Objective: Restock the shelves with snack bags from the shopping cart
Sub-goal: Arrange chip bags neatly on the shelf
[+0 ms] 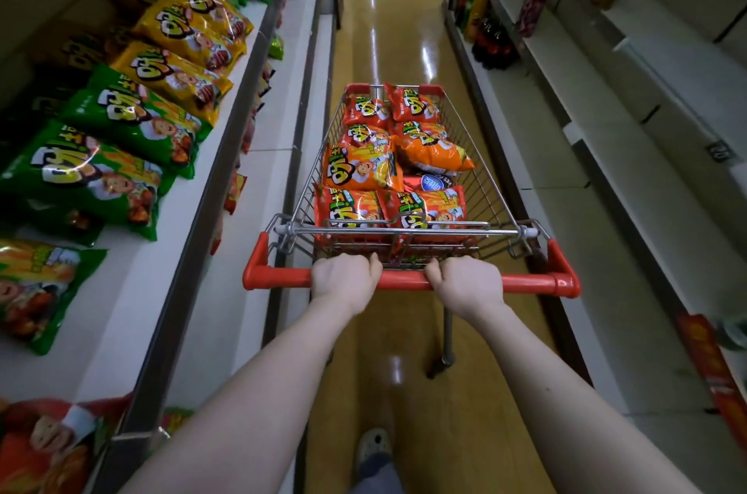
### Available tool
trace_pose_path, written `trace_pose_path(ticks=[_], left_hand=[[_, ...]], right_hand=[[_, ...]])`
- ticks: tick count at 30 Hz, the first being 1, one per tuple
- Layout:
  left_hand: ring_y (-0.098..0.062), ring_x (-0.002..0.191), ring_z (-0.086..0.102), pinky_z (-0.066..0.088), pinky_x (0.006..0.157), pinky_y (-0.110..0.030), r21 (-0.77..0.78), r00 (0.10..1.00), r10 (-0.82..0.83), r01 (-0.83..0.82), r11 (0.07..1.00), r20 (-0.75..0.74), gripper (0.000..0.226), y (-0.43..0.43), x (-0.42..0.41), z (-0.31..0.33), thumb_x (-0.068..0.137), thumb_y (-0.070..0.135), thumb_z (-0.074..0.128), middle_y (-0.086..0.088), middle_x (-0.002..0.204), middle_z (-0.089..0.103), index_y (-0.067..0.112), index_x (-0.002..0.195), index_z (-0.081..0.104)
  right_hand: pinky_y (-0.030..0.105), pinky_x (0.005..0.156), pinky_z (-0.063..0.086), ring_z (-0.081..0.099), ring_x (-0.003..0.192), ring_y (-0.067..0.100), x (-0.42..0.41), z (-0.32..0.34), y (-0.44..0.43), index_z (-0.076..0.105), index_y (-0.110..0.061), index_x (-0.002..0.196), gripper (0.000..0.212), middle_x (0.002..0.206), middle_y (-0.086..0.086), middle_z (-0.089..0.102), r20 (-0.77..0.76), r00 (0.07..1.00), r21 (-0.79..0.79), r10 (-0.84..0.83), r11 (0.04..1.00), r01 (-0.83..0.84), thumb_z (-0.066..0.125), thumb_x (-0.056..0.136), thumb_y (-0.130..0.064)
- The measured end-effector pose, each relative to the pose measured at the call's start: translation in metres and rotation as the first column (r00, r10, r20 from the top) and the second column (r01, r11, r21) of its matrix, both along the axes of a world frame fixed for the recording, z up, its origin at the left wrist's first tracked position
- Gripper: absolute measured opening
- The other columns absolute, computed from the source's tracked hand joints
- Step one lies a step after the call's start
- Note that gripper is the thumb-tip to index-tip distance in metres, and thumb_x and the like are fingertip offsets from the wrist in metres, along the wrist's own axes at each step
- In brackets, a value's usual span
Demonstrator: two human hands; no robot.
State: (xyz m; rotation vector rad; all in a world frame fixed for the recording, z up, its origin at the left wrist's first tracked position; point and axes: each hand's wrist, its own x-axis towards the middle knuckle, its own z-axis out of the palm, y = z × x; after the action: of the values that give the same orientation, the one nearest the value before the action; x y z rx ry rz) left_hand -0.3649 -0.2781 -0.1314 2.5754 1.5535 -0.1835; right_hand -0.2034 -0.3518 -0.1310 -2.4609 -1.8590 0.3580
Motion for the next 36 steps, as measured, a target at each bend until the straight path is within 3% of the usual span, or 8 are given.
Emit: trace_pose_path(ticks=[4,9,16,22,27,32,36], left_hand=[[-0.024,0.076,0.063,0.038,0.069,-0.03,0.008,1.0,0.012,-0.012,1.0,-0.006,0.053,-0.03,0.004,0.0,0.103,0.036,0.019,-0.002,0.076,0.063,0.018,0.072,0.059],[-0.025,0.079,0.066,0.038,0.066,-0.029,0.026,0.999,0.046,-0.046,0.999,-0.016,0.048,-0.079,-0.001,-0.002,0.103,0.033,0.021,-0.002,0.076,0.062,0.019,0.08,0.061],[-0.019,0.067,0.056,0.038,0.061,-0.027,-0.004,0.992,0.125,-0.125,0.992,-0.004,0.052,-0.156,-0.024,0.0,0.102,0.038,0.02,0.001,0.071,0.058,0.019,0.072,0.058],[-0.018,0.07,0.063,0.048,0.068,-0.027,-0.043,0.993,0.12,-0.119,0.992,0.022,0.052,-0.219,-0.049,0.001,0.101,0.039,0.021,0.003,0.072,0.062,0.021,0.076,0.063],[-0.019,0.064,0.057,0.043,0.063,-0.027,-0.04,0.995,0.094,-0.093,0.995,0.019,0.05,-0.281,-0.077,0.001,0.101,0.037,0.021,0.002,0.068,0.058,0.02,0.072,0.059],[-0.02,0.062,0.055,0.039,0.061,-0.027,-0.056,0.997,0.076,-0.076,0.996,0.0,0.052,-0.332,-0.102,0.004,0.101,0.036,0.02,0.003,0.062,0.052,0.019,0.069,0.057],[-0.022,0.073,0.06,0.038,0.063,-0.028,-0.087,0.999,0.04,-0.041,0.995,-0.01,0.047,-0.357,-0.118,0.006,0.101,0.036,0.022,0.001,0.071,0.054,0.02,0.075,0.056]], right_hand=[[0.029,0.059,0.047,0.058,0.065,0.018,0.006,-0.003,-0.027,0.043,-0.022,0.058,0.045,0.06,-0.006,0.05,0.005,1.0,0.026,0.031,0.999,-0.031,0.028,0.097,-0.039],[0.025,0.048,0.031,0.053,0.063,0.015,0.008,-0.009,-0.067,0.048,-0.023,0.058,0.047,0.057,-0.008,0.045,0.047,0.996,0.061,0.073,0.995,-0.076,0.028,0.096,-0.042],[0.026,0.048,0.027,0.051,0.064,0.018,-0.016,-0.003,-0.136,0.049,-0.022,0.06,0.045,0.061,-0.007,0.049,0.022,0.994,0.038,0.104,0.994,-0.104,0.029,0.095,-0.04],[0.026,0.052,0.035,0.055,0.064,0.016,-0.041,0.002,-0.202,0.051,-0.023,0.062,0.047,0.059,-0.009,0.047,-0.011,0.997,-0.005,0.081,0.997,-0.081,0.026,0.096,-0.042],[0.028,0.059,0.04,0.056,0.068,0.019,-0.073,0.008,-0.267,0.043,-0.021,0.054,0.048,0.061,-0.006,0.047,0.0,1.0,-0.015,0.025,1.0,-0.025,0.029,0.096,-0.04],[0.033,0.068,0.052,0.063,0.073,0.02,-0.1,0.011,-0.323,0.058,-0.019,0.065,0.047,0.067,-0.003,0.057,0.026,1.0,-0.038,0.012,0.999,-0.011,0.03,0.096,-0.04],[0.03,0.064,0.048,0.059,0.071,0.018,-0.115,0.011,-0.352,0.046,-0.02,0.056,0.047,0.06,-0.006,0.049,0.03,1.0,-0.025,0.003,1.0,-0.002,0.031,0.096,-0.04]])
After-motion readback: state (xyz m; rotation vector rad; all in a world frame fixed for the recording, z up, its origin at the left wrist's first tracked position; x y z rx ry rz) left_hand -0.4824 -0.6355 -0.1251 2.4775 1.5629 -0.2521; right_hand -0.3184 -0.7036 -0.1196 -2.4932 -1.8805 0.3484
